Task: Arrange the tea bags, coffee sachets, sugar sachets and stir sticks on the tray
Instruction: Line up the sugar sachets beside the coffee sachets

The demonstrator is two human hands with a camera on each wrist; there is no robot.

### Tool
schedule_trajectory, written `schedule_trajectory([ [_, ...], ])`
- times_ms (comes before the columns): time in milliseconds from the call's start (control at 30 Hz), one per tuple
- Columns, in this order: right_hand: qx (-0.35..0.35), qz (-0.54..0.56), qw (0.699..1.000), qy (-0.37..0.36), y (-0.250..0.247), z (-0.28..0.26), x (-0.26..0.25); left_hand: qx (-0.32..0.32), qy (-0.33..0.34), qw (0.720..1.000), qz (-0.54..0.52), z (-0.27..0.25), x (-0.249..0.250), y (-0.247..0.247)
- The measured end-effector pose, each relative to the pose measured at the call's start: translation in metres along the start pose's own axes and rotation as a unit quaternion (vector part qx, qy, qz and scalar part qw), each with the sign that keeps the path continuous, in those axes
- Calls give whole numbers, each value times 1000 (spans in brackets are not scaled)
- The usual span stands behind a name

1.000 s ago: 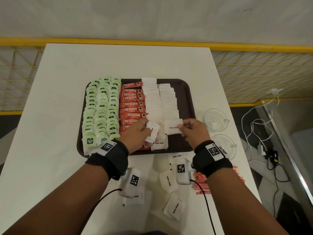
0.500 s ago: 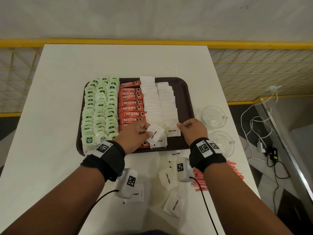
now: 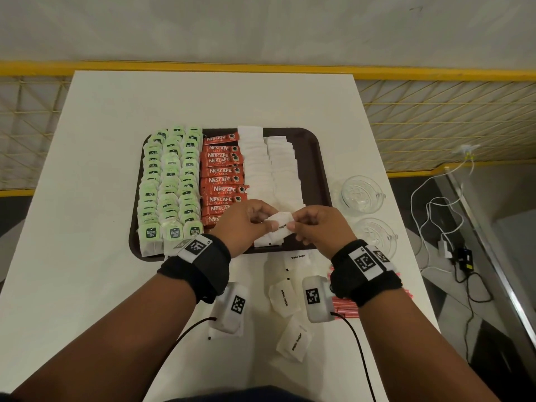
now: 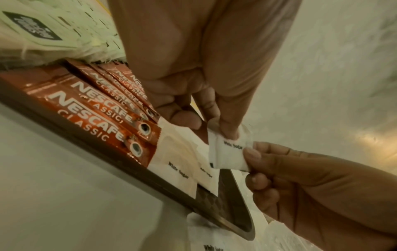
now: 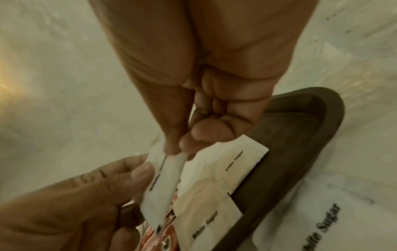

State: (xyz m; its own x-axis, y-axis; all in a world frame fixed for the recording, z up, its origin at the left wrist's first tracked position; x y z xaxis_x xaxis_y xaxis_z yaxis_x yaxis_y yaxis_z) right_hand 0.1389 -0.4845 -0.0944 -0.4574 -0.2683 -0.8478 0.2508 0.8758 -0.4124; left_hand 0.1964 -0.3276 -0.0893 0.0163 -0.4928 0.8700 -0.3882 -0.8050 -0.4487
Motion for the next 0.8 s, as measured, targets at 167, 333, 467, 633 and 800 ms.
schedule_trajectory([
  [167,124,-34,990,60,-30,8,30,21,6,1000,17,-2,-3,-2],
  [333,137,-101,982,78,-26,14,39,17,-6,1000,15,-9,-12,-7],
  [467,130,-149,977,80,-19,16,37,19,-22,1000,5,-16,-18,-11],
  [633,135,-214,966,51,-26,10,34,7,-34,999,20,-31,-21,-23],
  [800,73,-282,954,-65,-19,-26,10,-42,-51,996,65,-64,-28,-33],
])
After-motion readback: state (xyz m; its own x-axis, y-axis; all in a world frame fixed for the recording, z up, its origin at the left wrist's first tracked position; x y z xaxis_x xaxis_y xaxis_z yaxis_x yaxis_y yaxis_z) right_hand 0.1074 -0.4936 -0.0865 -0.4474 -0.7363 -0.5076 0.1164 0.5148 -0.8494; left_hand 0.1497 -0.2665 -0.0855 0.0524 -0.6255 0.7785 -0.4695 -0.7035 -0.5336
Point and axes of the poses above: each hand's wrist, its own z-axis towards the middle knuckle, its own y-axis out of the palm, x = y × z, the point moved 10 cm from there along z, towards the middle knuckle, and after that the axes turned 12 degrees about x, right-handed, at the moved point
